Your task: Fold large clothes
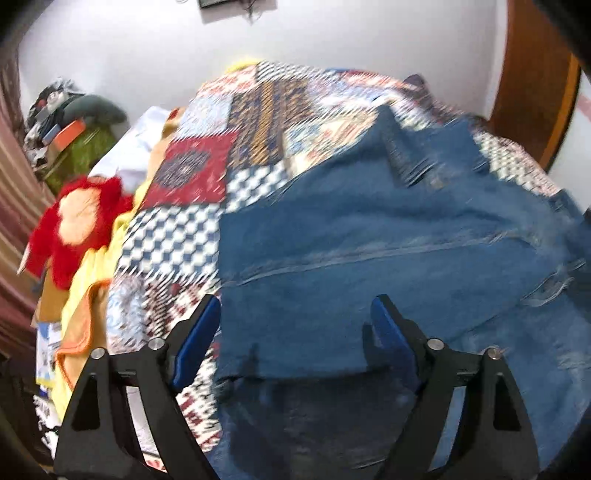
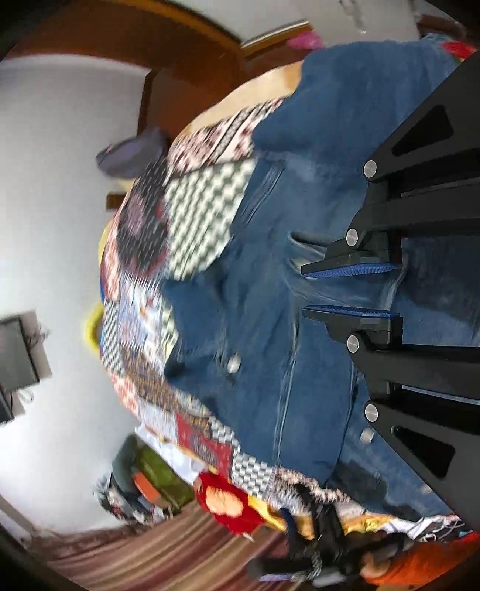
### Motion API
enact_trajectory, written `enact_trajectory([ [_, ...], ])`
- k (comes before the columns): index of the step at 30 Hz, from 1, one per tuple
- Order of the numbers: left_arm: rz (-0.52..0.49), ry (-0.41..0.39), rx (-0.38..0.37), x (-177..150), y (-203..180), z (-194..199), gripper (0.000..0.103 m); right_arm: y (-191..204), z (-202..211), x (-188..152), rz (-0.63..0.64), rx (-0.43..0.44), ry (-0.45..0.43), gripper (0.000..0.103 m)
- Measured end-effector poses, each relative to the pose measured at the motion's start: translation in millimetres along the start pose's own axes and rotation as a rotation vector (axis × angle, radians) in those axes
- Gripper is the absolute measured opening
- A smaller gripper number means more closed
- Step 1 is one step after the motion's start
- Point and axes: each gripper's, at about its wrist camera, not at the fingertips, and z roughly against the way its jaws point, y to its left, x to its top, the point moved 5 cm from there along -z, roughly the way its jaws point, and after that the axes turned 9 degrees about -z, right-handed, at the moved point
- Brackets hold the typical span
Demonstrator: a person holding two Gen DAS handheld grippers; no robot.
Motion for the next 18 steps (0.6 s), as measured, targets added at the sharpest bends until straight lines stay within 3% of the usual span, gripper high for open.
enact_trajectory([
  [4, -0.004, 0.002, -0.08, 15, -25, -1, 0.086, -15, 3, 0, 0.009, -0.015, 0.016, 0.012],
  [9, -0.02, 0.032, -0.163, 25, -54, -10, 0.086, 8, 5, 12, 0.062, 0.035, 0.028, 0.013],
  [14, -0.026, 0.09, -0.226, 21, -78, -29, 0.086, 54, -29, 2, 0.19, 0.062, 0.15, 0.013],
  [18, -0.064, 0.145, -0.223, 8, -92, -48, 0.086, 72, -75, -28, 0.304, -0.013, 0.29, 0.013],
])
